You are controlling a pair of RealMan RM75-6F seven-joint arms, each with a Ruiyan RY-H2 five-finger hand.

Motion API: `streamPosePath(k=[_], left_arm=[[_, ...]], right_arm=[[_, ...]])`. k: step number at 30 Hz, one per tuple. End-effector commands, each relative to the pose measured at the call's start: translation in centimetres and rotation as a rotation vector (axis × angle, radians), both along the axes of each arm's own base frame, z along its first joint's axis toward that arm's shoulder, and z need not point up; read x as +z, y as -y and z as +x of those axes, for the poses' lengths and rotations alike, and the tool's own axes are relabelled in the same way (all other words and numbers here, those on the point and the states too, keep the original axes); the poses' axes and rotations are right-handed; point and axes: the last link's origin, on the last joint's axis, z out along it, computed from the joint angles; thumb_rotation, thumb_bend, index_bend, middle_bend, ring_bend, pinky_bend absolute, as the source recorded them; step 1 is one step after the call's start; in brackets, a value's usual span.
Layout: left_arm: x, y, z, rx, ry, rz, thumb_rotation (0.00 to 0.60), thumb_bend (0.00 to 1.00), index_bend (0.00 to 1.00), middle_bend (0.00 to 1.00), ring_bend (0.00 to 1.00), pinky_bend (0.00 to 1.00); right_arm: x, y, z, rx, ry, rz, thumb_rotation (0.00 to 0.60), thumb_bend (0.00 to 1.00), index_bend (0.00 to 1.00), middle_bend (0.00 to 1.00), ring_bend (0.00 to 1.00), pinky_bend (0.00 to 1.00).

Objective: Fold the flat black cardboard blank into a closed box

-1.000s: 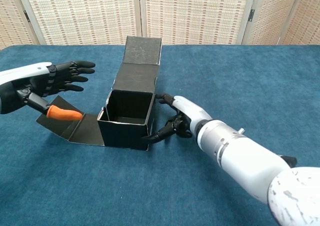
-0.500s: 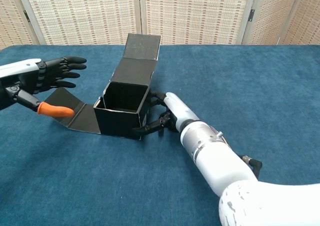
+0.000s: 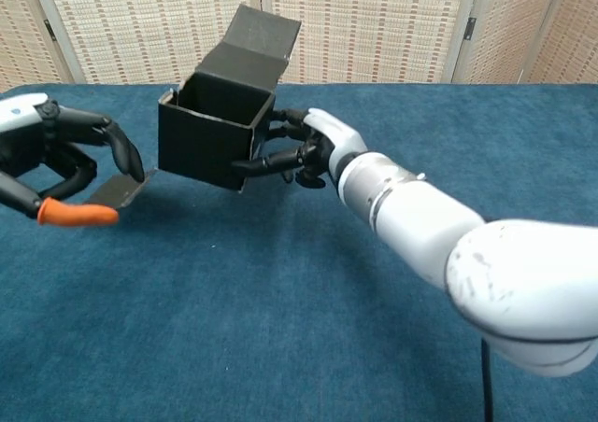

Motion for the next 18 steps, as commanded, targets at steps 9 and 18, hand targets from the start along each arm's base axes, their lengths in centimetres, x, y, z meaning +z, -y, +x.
streamPosePath(k=[9, 18], left_arm=[[-3.6, -0.2, 1.7, -0.195, -0.198, -0.086, 0.6, 0.25, 0.44, 0.44, 0.87, 0.89], [0.1, -2.2, 1.2, -0.175, -0.238, 0.375, 0.6, 0.31, 0.4, 0.42, 0.87, 0.89]], right_arm=[[7.8, -1.8, -0.5, 0.009, 0.142, 0.141, 0.6, 0.33, 0.53, 0.63, 0.75, 1.0], [8.1, -3.3, -3.9, -0.011, 0.084, 0.207, 0.6, 0.33, 0.53, 0.62, 0.75, 1.0]])
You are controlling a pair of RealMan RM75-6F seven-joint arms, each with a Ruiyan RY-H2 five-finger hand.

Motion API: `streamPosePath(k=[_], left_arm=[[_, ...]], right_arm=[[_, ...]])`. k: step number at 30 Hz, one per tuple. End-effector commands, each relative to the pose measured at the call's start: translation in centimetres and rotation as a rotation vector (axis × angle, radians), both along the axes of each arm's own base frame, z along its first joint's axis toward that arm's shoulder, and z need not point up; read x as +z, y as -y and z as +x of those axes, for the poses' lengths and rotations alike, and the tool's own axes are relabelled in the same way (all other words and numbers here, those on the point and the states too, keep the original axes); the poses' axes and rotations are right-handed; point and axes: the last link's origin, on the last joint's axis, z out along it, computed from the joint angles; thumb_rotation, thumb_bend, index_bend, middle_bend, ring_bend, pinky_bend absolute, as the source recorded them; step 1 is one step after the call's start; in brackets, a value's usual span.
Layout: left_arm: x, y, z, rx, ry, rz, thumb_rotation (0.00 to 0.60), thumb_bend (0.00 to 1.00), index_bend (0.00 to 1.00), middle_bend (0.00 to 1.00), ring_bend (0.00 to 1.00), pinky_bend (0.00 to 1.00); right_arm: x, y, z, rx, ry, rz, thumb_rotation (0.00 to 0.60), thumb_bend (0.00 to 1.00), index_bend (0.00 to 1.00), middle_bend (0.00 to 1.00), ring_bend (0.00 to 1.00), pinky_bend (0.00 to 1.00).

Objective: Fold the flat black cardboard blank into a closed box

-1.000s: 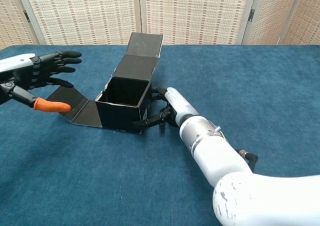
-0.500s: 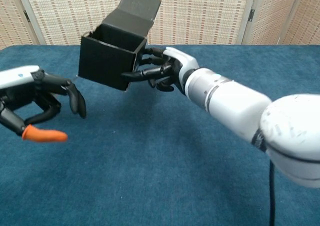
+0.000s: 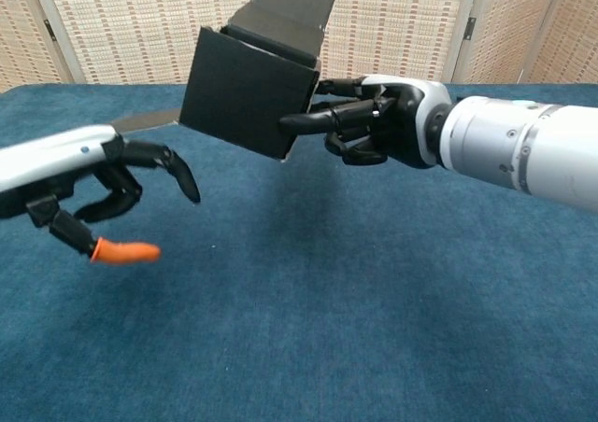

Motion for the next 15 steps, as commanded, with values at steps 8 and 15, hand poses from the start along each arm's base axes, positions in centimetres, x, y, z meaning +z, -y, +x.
streamPosePath(k=[8, 15], left_arm=[[2.9, -1.7, 0.5, -0.097, 0.033, 0.317, 0.6, 0.36, 0.4, 0.42, 0.87, 0.89], [2.8, -2.1, 1.8, -0.243, -0.021, 0.38, 0.6, 0.36, 0.39, 0.42, 0.87, 0.89]], right_arm=[[-1.0, -1.4, -1.4, 0.018, -0.01, 0.053, 0.6, 0.33, 0.53, 0.6, 0.75, 1.0], [-1.6, -2.0, -1.5, 0.059, -0.039, 0.049, 0.6, 0.33, 0.53, 0.6, 0.75, 1.0]])
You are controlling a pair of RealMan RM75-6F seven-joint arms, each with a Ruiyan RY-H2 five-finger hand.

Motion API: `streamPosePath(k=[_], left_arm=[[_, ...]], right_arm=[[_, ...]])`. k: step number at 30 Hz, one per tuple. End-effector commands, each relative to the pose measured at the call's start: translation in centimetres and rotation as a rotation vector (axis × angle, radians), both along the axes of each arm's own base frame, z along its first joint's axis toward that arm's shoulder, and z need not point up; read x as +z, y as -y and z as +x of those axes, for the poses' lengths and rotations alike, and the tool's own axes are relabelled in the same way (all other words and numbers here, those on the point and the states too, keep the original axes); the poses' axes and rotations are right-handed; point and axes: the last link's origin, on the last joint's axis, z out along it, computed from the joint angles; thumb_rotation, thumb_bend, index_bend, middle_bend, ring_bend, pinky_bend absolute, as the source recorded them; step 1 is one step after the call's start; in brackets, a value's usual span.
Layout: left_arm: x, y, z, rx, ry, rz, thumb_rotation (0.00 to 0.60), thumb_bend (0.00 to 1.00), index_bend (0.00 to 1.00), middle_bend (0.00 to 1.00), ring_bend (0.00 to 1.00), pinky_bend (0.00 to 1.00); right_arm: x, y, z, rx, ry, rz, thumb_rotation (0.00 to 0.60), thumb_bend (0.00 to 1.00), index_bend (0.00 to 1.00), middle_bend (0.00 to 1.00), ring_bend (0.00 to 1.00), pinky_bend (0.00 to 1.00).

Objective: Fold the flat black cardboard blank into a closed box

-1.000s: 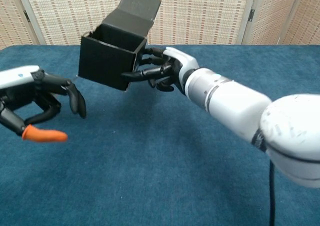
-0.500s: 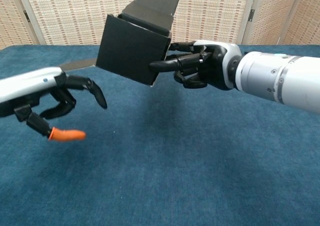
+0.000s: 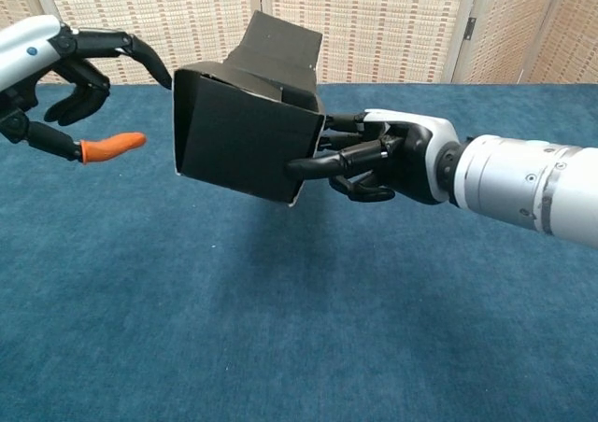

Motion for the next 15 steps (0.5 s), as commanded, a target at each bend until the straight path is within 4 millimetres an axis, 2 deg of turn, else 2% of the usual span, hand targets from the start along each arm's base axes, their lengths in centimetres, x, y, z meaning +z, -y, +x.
streamPosePath(k=[1, 9, 15], left_arm=[[-0.1, -0.3, 0.7, -0.063, -0.041, 0.037, 0.6, 0.36, 0.39, 0.42, 0.87, 0.89], [-1.4, -0.9, 1.4, -0.174, -0.121, 0.07, 0.6, 0.36, 0.38, 0.42, 0.87, 0.89], [-3.5, -1.3, 0.9, -0.228, -0.196, 0.045, 0.6, 0.36, 0.38, 0.41, 0.87, 0.89]], right_arm=[[-0.4, -0.2, -0.1, 0.024, -0.025, -0.005, 0.6, 0.33, 0.53, 0.59, 0.75, 1.0], [-1.7, -0.3, -0.4, 0.093, -0.109, -0.041, 0.6, 0.33, 0.53, 0.59, 0.75, 1.0], [-2.9, 0.0, -0.7, 0.149, -0.19, -0.071, 0.6, 0.33, 0.53, 0.59, 0.75, 1.0]])
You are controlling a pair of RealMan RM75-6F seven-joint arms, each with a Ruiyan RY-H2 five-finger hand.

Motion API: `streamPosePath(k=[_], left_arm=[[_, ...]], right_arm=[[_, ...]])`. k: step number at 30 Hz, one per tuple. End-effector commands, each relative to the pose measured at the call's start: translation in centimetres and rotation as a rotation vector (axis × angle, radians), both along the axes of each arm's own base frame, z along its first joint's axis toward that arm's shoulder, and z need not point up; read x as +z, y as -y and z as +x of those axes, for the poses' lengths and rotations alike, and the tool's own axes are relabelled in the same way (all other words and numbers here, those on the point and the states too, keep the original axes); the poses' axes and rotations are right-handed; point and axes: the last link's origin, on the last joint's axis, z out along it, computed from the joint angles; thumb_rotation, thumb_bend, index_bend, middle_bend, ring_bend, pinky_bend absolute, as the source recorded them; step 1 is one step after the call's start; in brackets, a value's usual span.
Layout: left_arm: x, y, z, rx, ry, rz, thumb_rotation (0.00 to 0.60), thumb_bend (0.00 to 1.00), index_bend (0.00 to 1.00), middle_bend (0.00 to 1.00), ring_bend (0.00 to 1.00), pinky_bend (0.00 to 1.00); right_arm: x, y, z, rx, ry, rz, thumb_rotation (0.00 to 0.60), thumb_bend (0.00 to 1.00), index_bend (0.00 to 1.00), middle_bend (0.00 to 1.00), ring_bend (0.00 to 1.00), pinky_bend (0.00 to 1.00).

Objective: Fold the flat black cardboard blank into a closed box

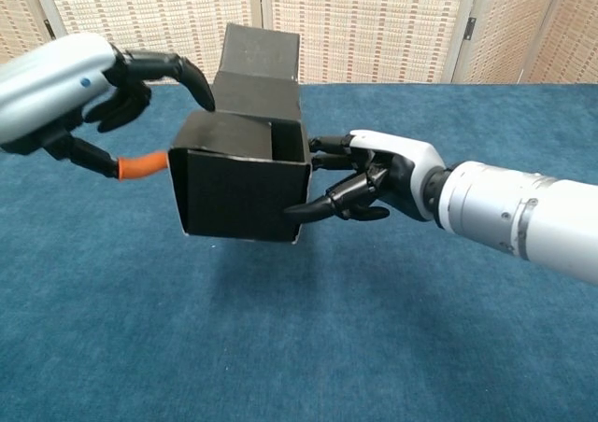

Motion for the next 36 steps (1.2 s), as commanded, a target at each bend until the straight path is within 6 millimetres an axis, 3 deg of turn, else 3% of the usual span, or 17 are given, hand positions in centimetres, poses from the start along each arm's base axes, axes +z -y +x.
streamPosePath(k=[1, 11, 20, 29, 36], left_arm=[[-1.7, -0.1, -0.1, -0.04, -0.045, -0.023, 0.6, 0.36, 0.39, 0.41, 0.87, 0.89], [-6.3, -0.7, -2.0, -0.071, -0.177, -0.063, 0.6, 0.36, 0.41, 0.43, 0.87, 0.89], [-8.7, -0.5, -3.3, -0.146, -0.323, -0.037, 0.6, 0.36, 0.43, 0.43, 0.87, 0.89], [-9.7, -0.2, -4.0, -0.192, -0.452, 0.009, 0.6, 0.36, 0.48, 0.43, 0.86, 0.89], [-9.3, 0.0, -3.9, -0.19, -0.421, 0.017, 0.6, 0.36, 0.6, 0.53, 0.86, 0.89]], right_arm=[[-0.8, 0.1, -0.1, 0.026, -0.038, -0.011, 0.6, 0.33, 0.53, 0.59, 0.75, 1.0], [-3.8, 0.9, -1.9, 0.044, -0.122, -0.023, 0.6, 0.33, 0.53, 0.59, 0.75, 1.0], [-6.1, 0.6, -4.2, 0.046, -0.155, -0.011, 0.6, 0.33, 0.53, 0.58, 0.75, 1.0], [-6.6, -0.2, -4.8, 0.09, -0.157, -0.027, 0.6, 0.33, 0.53, 0.58, 0.75, 1.0], [-6.5, -0.5, -4.9, 0.088, -0.142, -0.038, 0.6, 0.33, 0.53, 0.58, 0.75, 1.0]])
